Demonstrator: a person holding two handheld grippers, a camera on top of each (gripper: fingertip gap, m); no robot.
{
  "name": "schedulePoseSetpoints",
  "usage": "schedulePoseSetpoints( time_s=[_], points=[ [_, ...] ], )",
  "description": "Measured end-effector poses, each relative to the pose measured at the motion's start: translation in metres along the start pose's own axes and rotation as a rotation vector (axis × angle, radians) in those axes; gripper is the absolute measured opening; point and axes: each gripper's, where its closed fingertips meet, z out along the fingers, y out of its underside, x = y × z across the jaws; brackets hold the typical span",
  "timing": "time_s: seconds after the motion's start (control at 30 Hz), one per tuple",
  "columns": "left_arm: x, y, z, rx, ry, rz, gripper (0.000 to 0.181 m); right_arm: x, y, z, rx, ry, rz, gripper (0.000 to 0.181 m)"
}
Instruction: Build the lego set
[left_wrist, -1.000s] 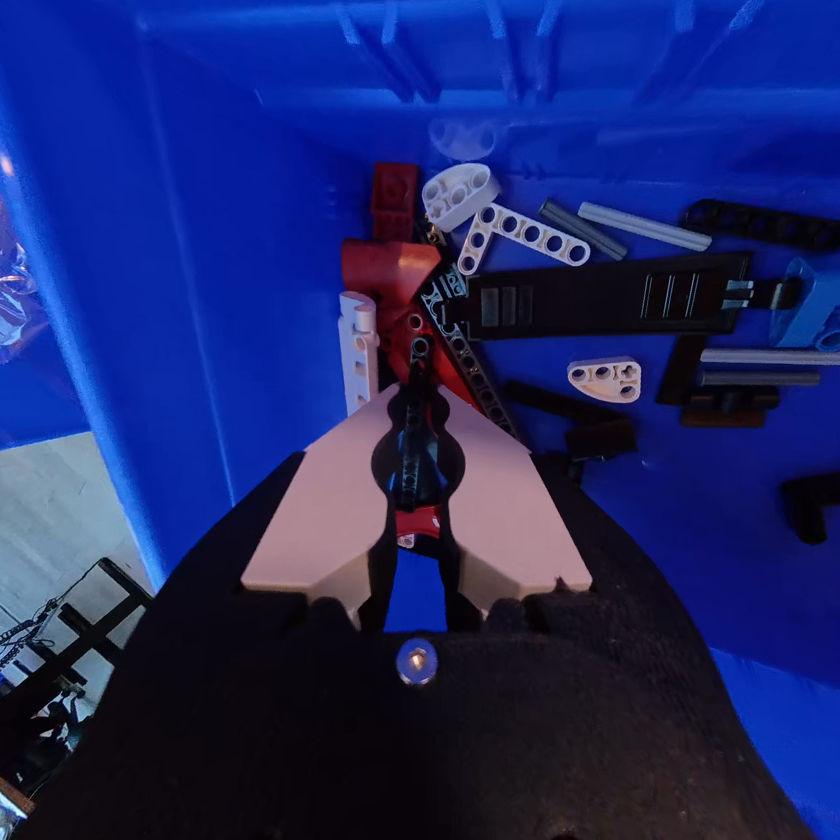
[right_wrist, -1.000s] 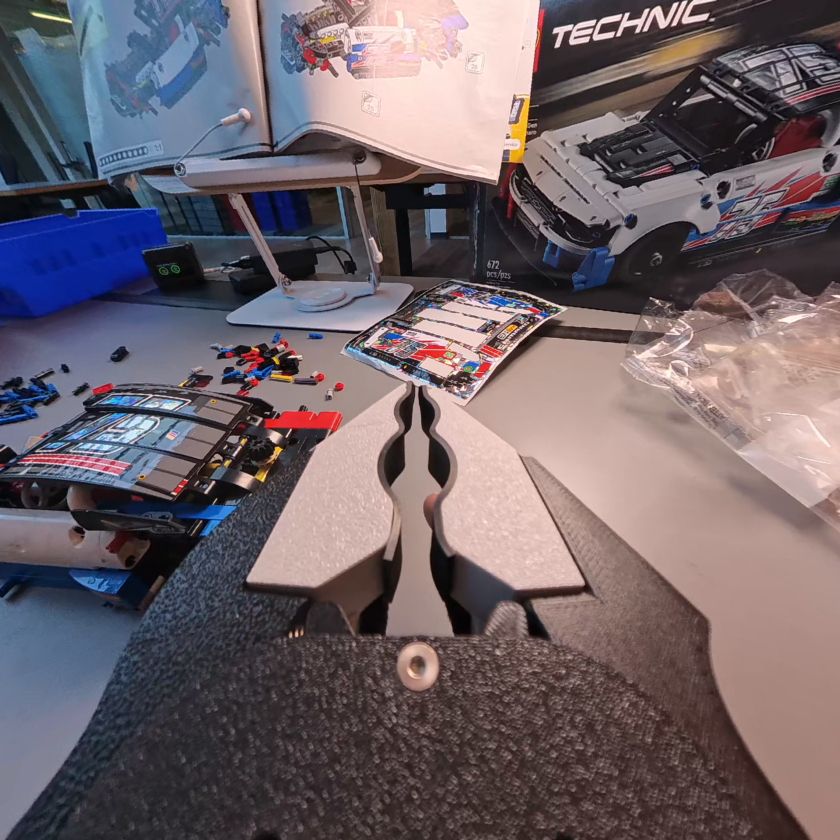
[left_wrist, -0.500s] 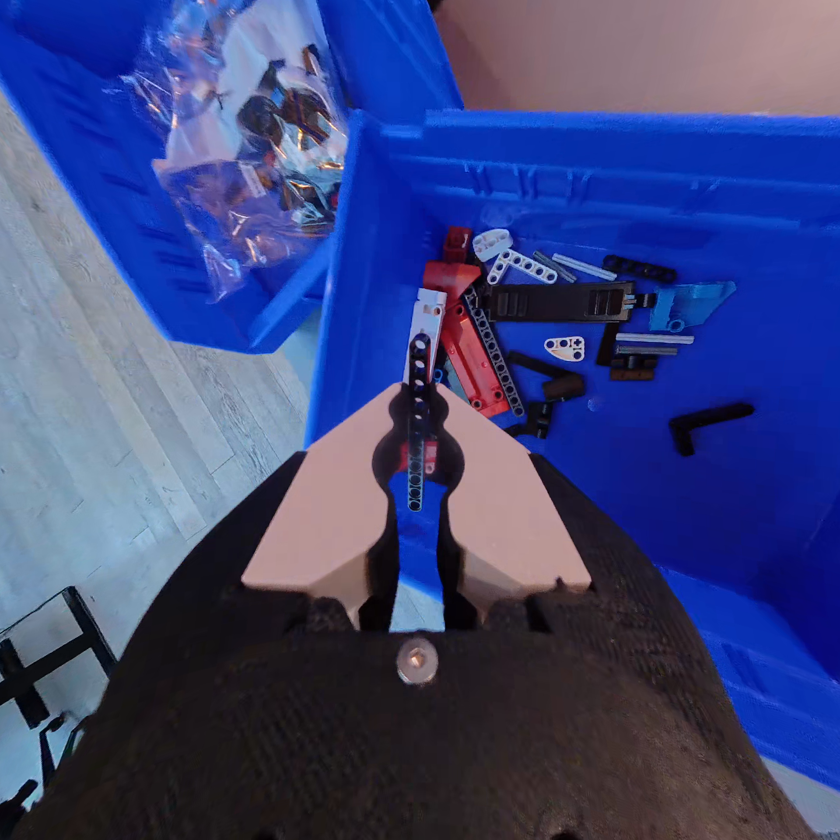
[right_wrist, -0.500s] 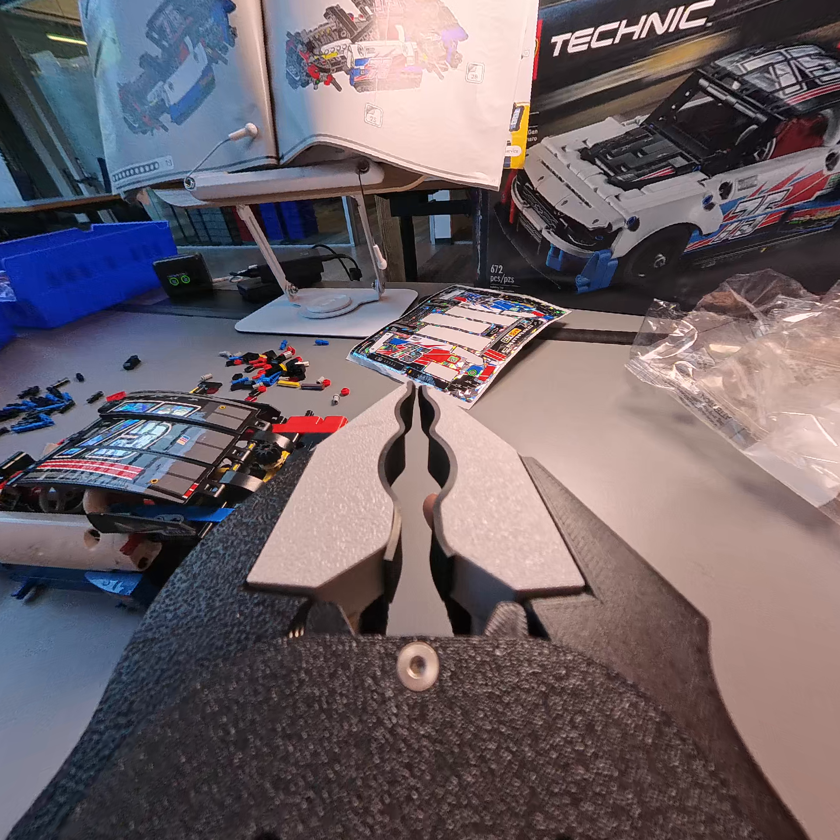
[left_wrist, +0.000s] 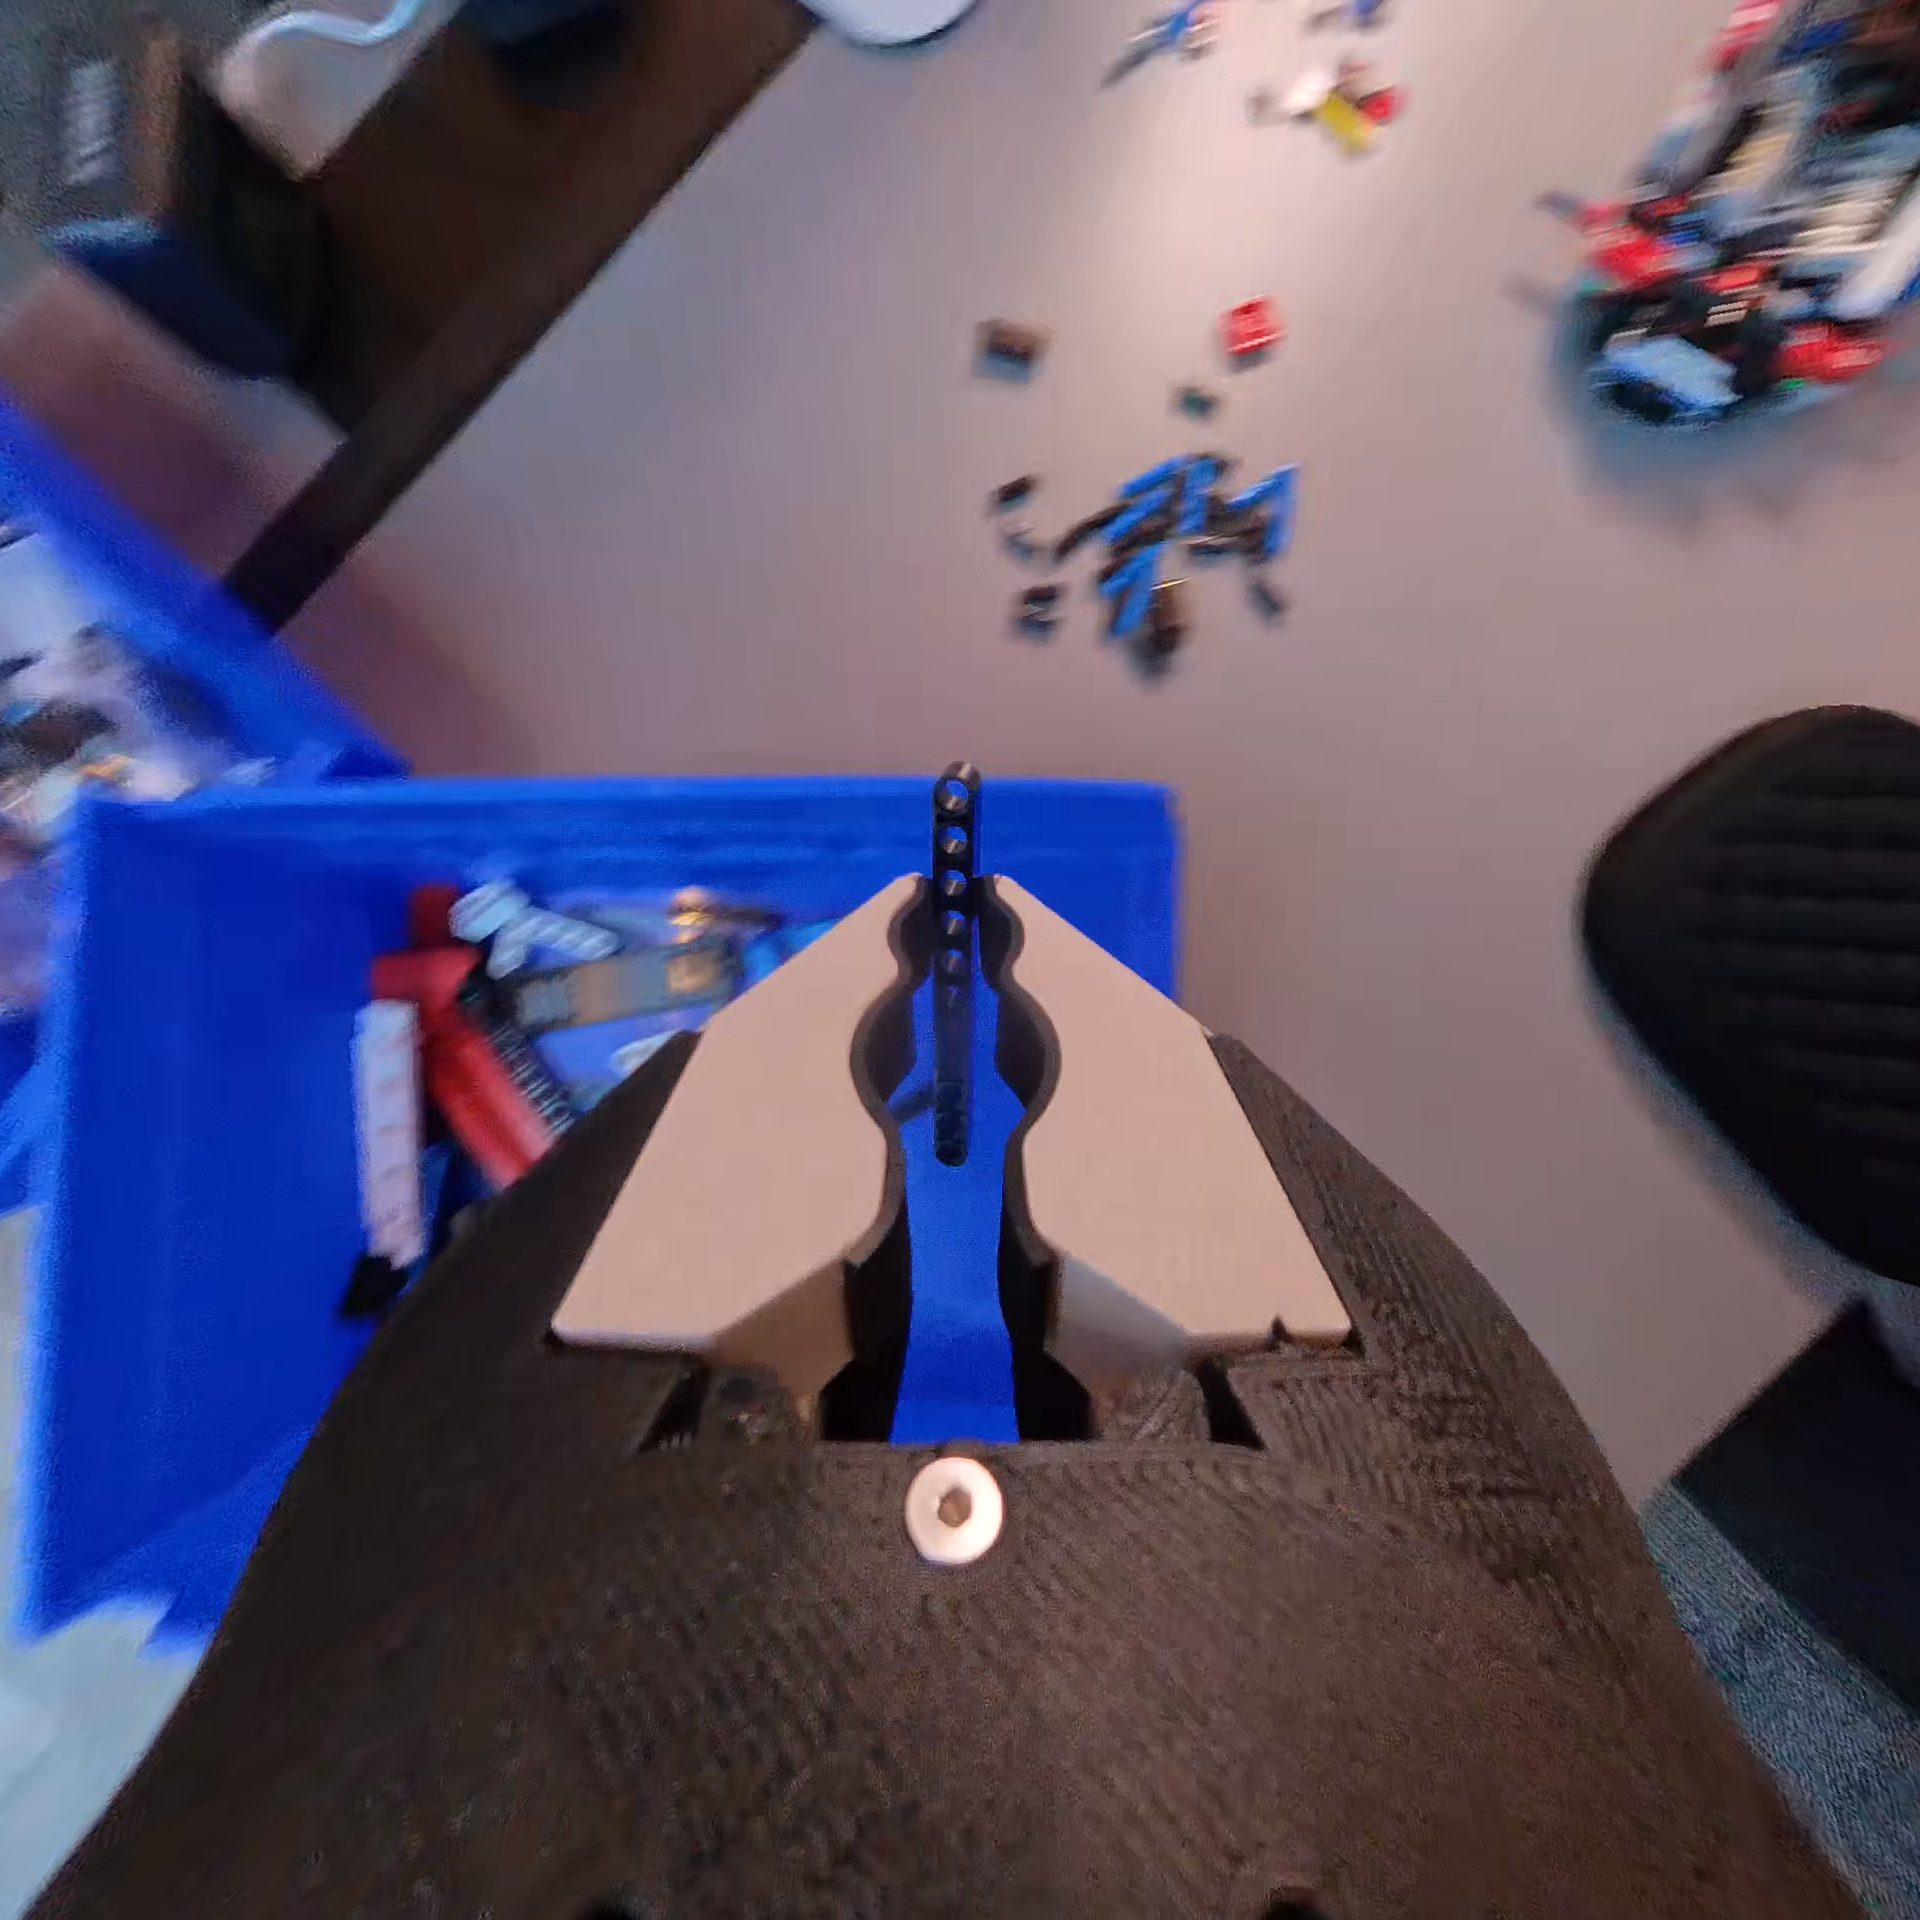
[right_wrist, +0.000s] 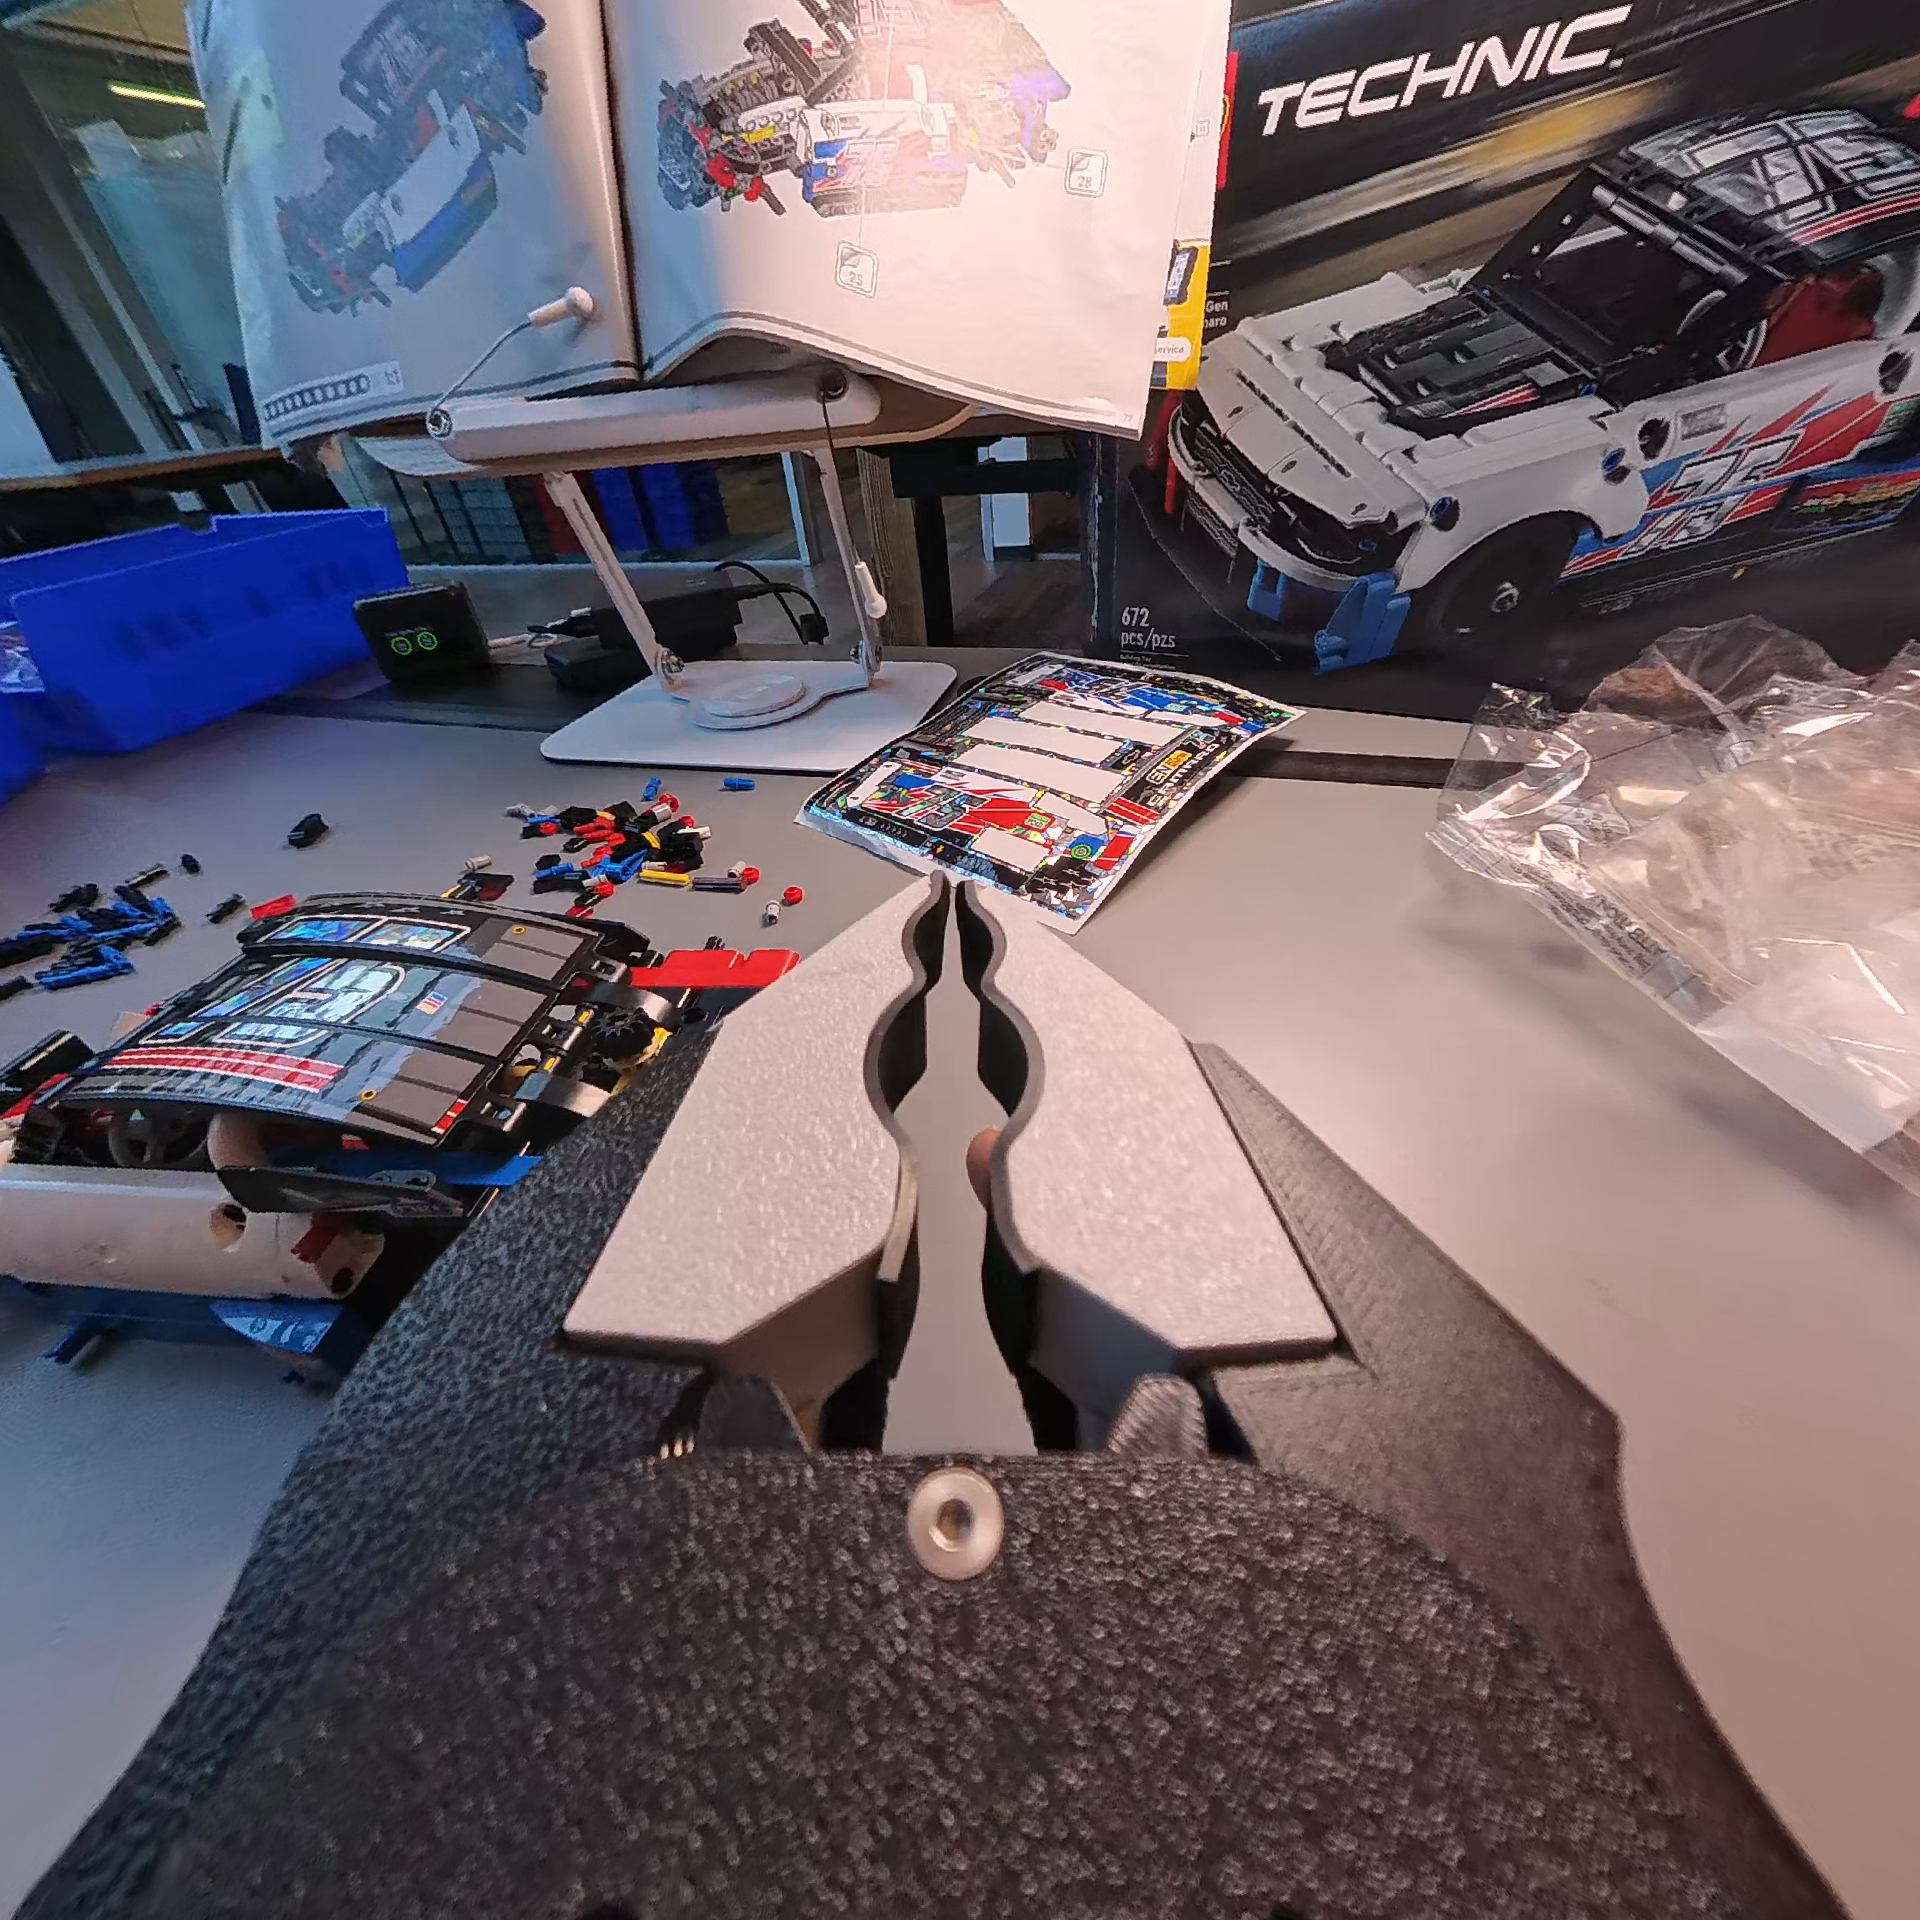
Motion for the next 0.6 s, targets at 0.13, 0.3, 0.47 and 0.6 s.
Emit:
schedulePoseSetpoints(
  time_s=[0.13, 0.3, 0.47, 0.6],
  points=[
    [0.125, -0.023, 0.039, 0.068, 0.265, 0.123, 0.007, 0.001, -0.001, 0.000, 0.005, 0.001, 0.002, 0.000],
    [0.224, -0.038, 0.110, 0.103, 0.422, 0.168, 0.007, -0.001, 0.000, 0.002, 0.003, -0.007, -0.002, 0.000],
    [0.280, -0.063, 0.146, 0.116, 0.471, 0.315, 0.007, 0.000, -0.001, -0.001, 0.007, -0.003, -0.002, 0.000],
    [0.307, -0.077, 0.160, 0.120, 0.462, 0.436, 0.007, 0.003, -0.002, -0.001, 0.012, 0.003, 0.009, 0.000]
  ],
)
